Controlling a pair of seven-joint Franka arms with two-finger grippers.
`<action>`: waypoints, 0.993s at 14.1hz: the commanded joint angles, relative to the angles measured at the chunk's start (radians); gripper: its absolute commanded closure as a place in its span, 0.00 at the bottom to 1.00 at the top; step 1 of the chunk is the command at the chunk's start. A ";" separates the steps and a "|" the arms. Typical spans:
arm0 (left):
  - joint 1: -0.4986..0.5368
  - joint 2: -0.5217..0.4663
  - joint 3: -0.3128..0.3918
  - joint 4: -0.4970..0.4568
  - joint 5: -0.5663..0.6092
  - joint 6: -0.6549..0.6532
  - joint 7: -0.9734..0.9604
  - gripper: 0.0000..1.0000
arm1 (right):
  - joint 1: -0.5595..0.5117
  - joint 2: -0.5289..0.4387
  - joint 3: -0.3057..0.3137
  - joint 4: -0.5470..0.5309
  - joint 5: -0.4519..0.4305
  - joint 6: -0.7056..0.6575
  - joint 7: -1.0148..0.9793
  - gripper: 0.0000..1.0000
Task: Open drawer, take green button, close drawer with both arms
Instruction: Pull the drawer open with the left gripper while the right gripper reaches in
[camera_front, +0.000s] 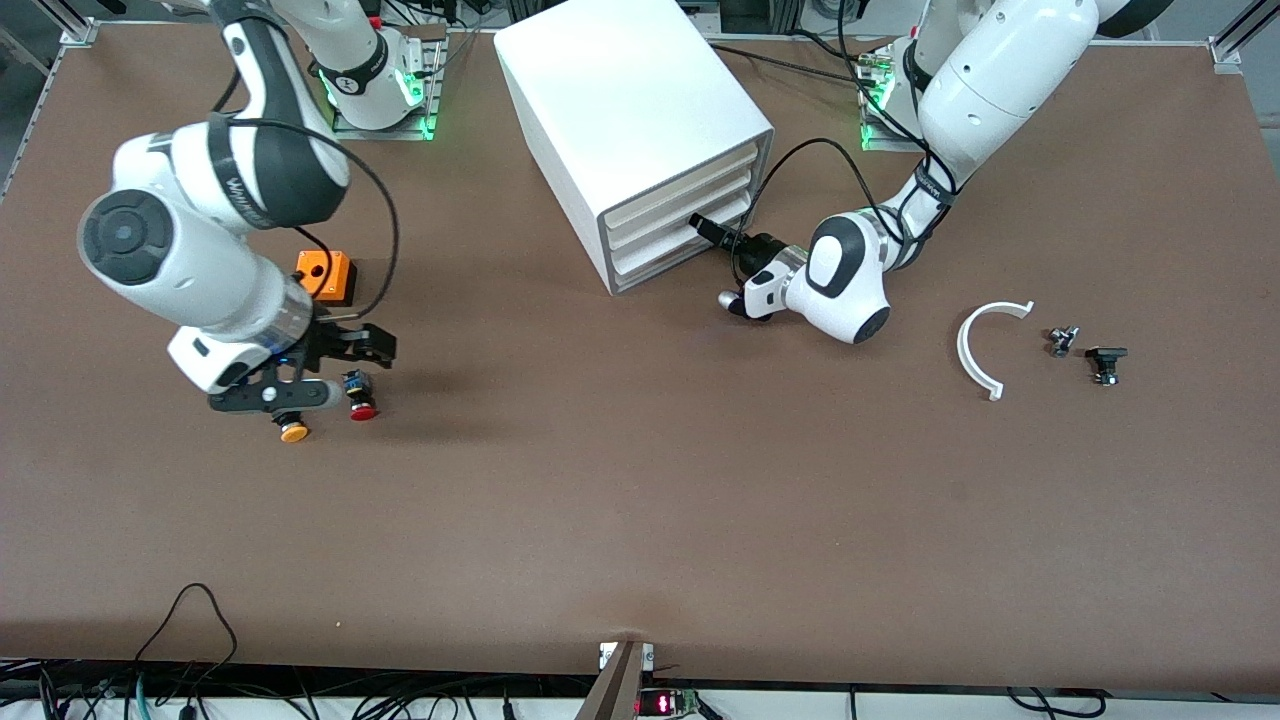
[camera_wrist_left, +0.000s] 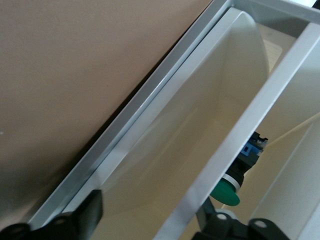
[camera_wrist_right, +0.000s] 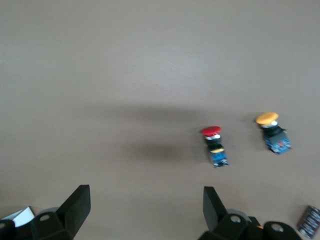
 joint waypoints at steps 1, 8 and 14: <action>0.014 -0.022 -0.001 -0.010 -0.012 0.019 0.039 1.00 | 0.008 0.009 -0.006 0.008 0.021 0.033 -0.011 0.00; 0.068 -0.029 0.148 0.162 0.019 0.018 0.031 1.00 | 0.106 0.043 -0.006 0.028 0.024 0.120 -0.017 0.00; 0.153 -0.188 0.177 0.177 0.160 0.038 0.039 0.00 | 0.319 0.186 0.021 0.230 0.013 0.137 -0.281 0.00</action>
